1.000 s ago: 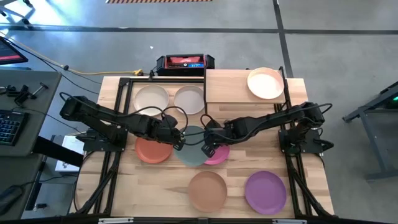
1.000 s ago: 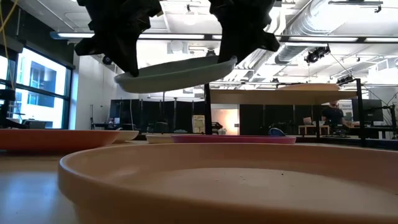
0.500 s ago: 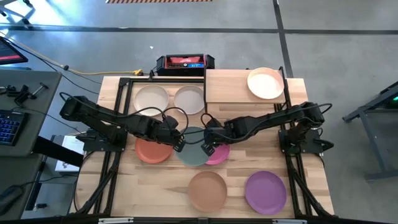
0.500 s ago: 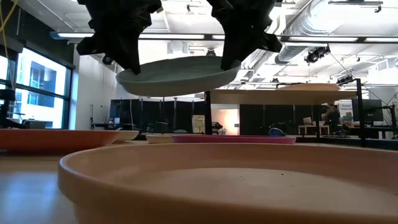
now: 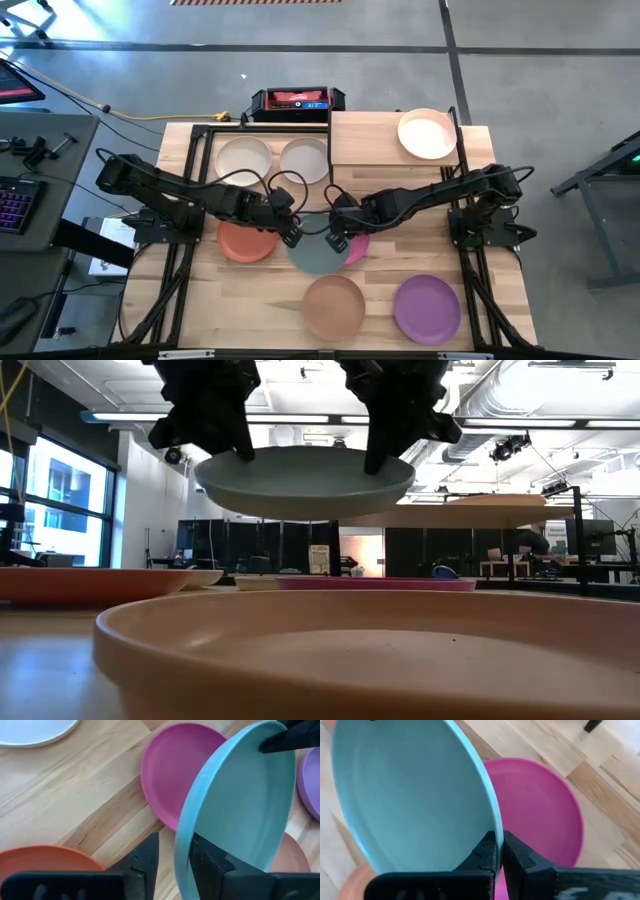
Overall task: Place and stack plates onto a shelf
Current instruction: Stack the blue plate on top of the white plate on the shelf
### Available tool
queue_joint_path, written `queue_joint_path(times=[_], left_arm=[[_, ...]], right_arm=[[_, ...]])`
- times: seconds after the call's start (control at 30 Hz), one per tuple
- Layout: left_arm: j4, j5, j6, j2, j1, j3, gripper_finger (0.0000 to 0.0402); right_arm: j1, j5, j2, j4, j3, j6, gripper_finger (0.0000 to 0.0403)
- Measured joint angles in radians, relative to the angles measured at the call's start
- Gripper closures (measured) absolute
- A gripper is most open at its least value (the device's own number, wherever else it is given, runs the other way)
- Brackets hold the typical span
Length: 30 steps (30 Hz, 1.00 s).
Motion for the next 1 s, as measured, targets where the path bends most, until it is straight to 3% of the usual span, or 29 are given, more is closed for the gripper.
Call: queue_joint_path(times=[0.53,1.0], left_arm=[[0.026,-0.005,0.091,-0.161,0.0,0.0,0.0284],[0.008,-0.003,0.253,-0.227,-0.001,0.0,0.0284]], right_arm=[[-0.006,-0.011,-0.052,-0.154,0.002,0.003,0.0402],[-0.116,-0.004,-0.258,-0.31,0.003,0.003,0.0403]])
